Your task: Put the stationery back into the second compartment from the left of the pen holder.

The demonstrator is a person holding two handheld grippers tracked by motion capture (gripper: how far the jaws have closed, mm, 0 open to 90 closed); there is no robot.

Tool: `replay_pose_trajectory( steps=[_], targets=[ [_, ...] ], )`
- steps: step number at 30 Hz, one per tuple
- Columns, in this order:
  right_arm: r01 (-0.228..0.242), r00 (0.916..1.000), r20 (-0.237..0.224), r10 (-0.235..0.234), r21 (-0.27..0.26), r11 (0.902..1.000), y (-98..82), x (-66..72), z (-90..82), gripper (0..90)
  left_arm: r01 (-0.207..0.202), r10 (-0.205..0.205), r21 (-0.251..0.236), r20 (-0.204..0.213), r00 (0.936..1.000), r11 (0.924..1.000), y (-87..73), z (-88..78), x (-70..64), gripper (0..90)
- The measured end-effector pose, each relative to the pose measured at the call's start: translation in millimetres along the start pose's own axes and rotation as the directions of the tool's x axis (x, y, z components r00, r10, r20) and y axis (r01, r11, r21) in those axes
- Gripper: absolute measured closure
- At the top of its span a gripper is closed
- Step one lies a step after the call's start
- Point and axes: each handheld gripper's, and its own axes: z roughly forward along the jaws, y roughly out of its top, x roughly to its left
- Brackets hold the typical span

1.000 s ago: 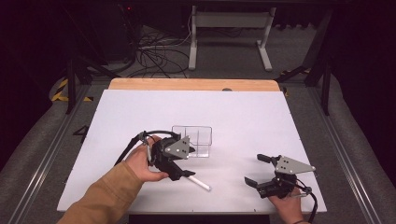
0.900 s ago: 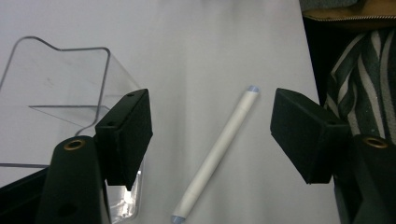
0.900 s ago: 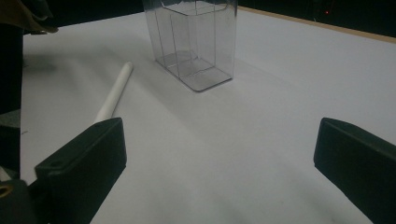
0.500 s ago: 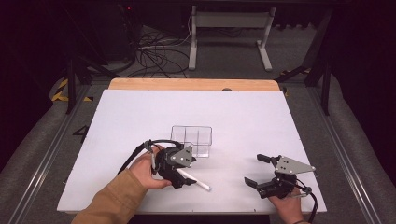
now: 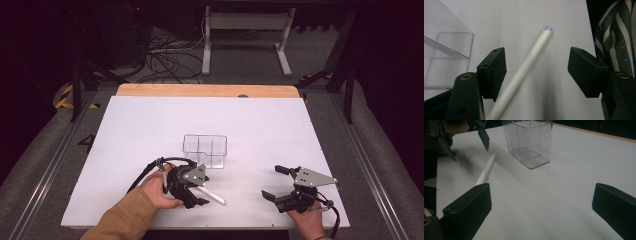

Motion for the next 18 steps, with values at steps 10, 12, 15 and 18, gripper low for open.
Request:
replay_pose_trajectory(
  steps=[10,12,15,18],
  targets=[
    [0.002,1.0000,-0.001,-0.002,0.002,1.0000,-0.1,0.4,0.2,2.8,-0.027,0.027,0.023,0.003,0.9996,0.9994,-0.7,7.3,0.9,32.1],
    [0.001,1.0000,0.000,-0.001,0.003,1.0000,-0.1,0.3,0.3,2.8,-0.038,0.038,0.027,0.000,0.9993,0.9989,-0.7,9.2,2.4,32.9],
    [0.001,1.0000,0.000,-0.001,0.003,1.0000,-0.1,0.2,0.4,2.8,-0.054,0.054,0.022,0.003,0.9985,0.9983,-1.2,11.4,6.1,36.5],
    [0.001,1.0000,0.000,-0.001,0.004,1.0000,-0.1,0.3,0.4,2.8,-0.068,0.067,0.012,0.014,0.9976,0.9976,-2.3,12.6,10.9,40.2]
  ],
)
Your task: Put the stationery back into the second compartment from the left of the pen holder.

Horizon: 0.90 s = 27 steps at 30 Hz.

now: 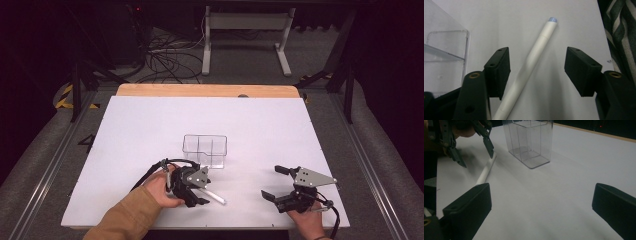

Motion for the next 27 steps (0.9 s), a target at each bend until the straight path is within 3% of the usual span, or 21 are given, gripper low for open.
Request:
replay_pose_trajectory(
  steps=[4,8,21,27],
  targets=[
    [0.000,1.0000,0.000,0.000,0.000,1.0000,0.0,0.0,0.0,2.8,-0.027,0.027,0.008,0.019,0.9995,0.9996,-1.0,1.3,3.9,48.6],
    [0.000,1.0000,-0.001,0.000,0.000,1.0000,0.0,0.0,0.0,2.8,-0.056,0.055,0.005,0.067,0.9962,0.9984,-0.2,3.5,8.6,54.0],
    [0.001,1.0000,-0.002,-0.001,-0.001,1.0000,0.0,0.0,-0.1,2.8,-0.104,0.096,0.084,0.098,0.9906,0.9910,9.1,8.3,13.8,62.5],
    [0.001,1.0000,-0.003,-0.001,-0.001,1.0000,0.0,0.0,-0.1,2.8,-0.136,0.123,0.119,0.109,0.9864,0.9835,14.1,9.5,16.7,64.0]
  ],
)
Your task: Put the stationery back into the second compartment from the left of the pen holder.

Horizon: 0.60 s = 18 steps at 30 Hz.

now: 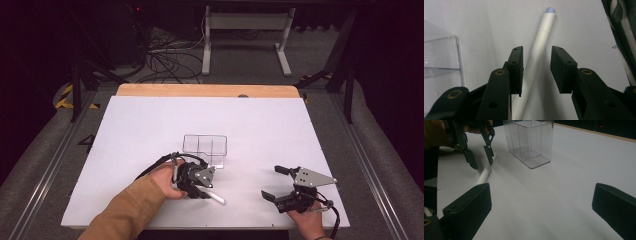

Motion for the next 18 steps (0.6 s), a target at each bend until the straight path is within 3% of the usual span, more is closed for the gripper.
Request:
replay_pose_trajectory(
  steps=[8,18],
  targets=[
    [0.000,1.0000,-0.001,0.000,0.000,1.0000,0.0,0.0,-0.1,2.8,-0.028,0.028,0.036,0.009,0.9996,0.9990,3.0,3.5,2.1,67.6],
    [0.000,1.0000,-0.006,0.000,-0.001,1.0000,0.0,-0.1,-0.1,2.7,-0.081,0.080,0.096,0.017,0.9967,0.9921,7.6,7.9,2.7,72.3]
  ],
)
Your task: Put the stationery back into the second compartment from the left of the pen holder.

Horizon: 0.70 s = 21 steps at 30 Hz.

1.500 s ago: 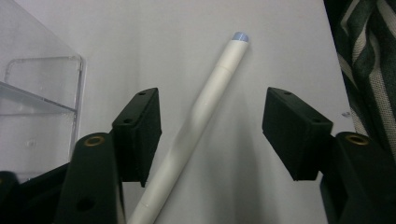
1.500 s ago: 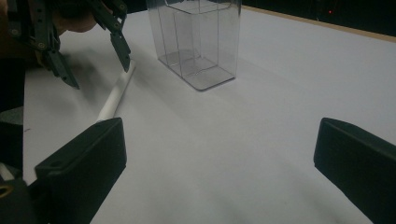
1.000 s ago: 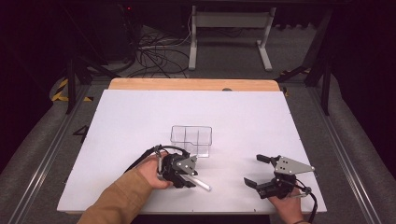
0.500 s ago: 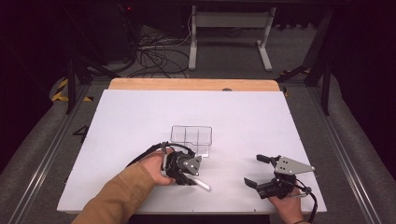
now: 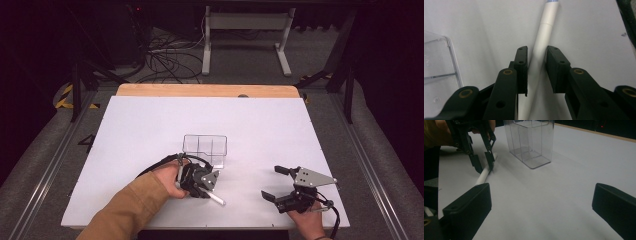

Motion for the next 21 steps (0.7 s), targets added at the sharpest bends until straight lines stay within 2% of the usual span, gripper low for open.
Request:
replay_pose_trajectory(
  steps=[3,4,8,10,11,14,17,21],
  targets=[
    [0.000,1.0000,0.000,0.000,-0.001,1.0000,0.0,0.1,0.0,2.7,-0.017,0.017,0.005,0.008,0.9998,0.9998,0.8,0.0,0.0,73.7],
    [0.000,1.0000,0.000,0.000,0.000,1.0000,0.0,0.0,0.0,2.7,-0.023,0.022,0.005,0.012,0.9997,0.9997,1.0,0.1,-0.1,77.9],
    [-0.001,1.0000,-0.001,0.001,0.001,1.0000,0.0,0.2,0.2,2.7,-0.043,0.043,0.009,0.010,0.9990,0.9990,1.9,-0.2,-1.1,78.2],
    [0.000,1.0000,-0.001,0.000,0.000,1.0000,0.0,0.0,0.1,2.7,-0.028,0.028,0.006,0.012,0.9995,0.9996,2.9,-1.8,-3.7,78.3],
    [-0.001,1.0000,-0.002,0.001,0.001,1.0000,0.0,0.1,0.1,2.7,-0.040,0.040,0.006,0.012,0.9991,0.9992,3.6,-3.4,-3.5,78.4],
    [0.001,1.0000,-0.002,-0.001,0.000,1.0000,0.0,0.0,0.2,2.7,-0.034,0.034,-0.023,0.002,0.9994,0.9991,5.1,-11.0,-5.3,78.4],
    [0.001,1.0000,-0.001,-0.001,0.000,1.0000,0.0,0.0,0.0,2.7,-0.024,0.023,-0.072,-0.014,0.9996,0.9972,5.5,-21.5,-6.9,78.4],
    [-0.001,1.0000,-0.001,0.001,0.001,1.0000,0.0,0.1,0.1,2.7,-0.005,0.000,-0.144,-0.032,0.9995,0.9895,4.7,-36.1,-9.3,78.4]
  ],
)
